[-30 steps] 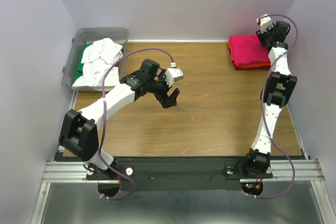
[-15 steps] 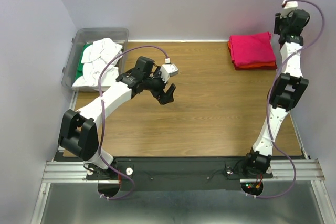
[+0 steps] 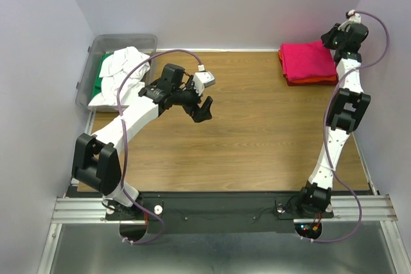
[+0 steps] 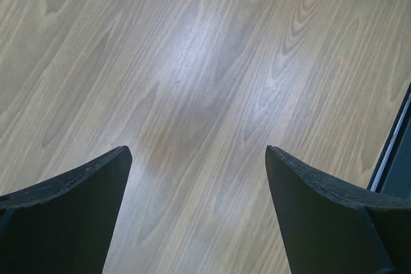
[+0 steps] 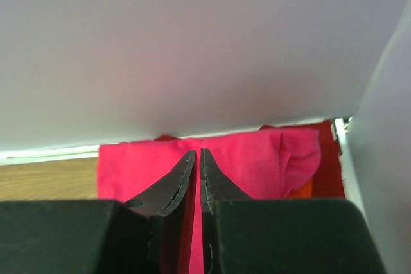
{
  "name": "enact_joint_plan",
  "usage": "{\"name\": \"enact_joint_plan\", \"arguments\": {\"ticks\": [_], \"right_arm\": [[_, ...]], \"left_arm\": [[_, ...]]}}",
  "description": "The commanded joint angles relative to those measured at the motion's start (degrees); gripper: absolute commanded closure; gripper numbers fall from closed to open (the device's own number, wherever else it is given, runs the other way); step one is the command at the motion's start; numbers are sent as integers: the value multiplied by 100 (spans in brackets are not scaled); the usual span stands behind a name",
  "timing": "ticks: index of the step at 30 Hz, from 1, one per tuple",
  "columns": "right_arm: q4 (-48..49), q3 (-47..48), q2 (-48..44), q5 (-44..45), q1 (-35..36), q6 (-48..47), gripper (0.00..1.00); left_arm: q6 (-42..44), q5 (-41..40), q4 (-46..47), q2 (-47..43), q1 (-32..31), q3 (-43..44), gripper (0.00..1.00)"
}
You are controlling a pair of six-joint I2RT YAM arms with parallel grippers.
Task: Fold and stack the t-shirts
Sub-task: Neatly place the folded tshirt to the corner
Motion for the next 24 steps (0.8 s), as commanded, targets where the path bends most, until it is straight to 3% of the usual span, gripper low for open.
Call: {"name": "enact_joint_plan", "arguments": {"ticks": [1, 5, 24], "right_arm": [[934, -29, 206, -102, -7, 591, 88], [1575, -161, 408, 240, 1, 592, 90], [2332, -153, 1446, 1532, -16, -111, 91]], "left_arm": [[-14, 215, -5, 104, 70, 260, 2], [-14, 250, -66, 218, 70, 357, 3], [38, 294, -418, 561, 131, 832, 3]]}}
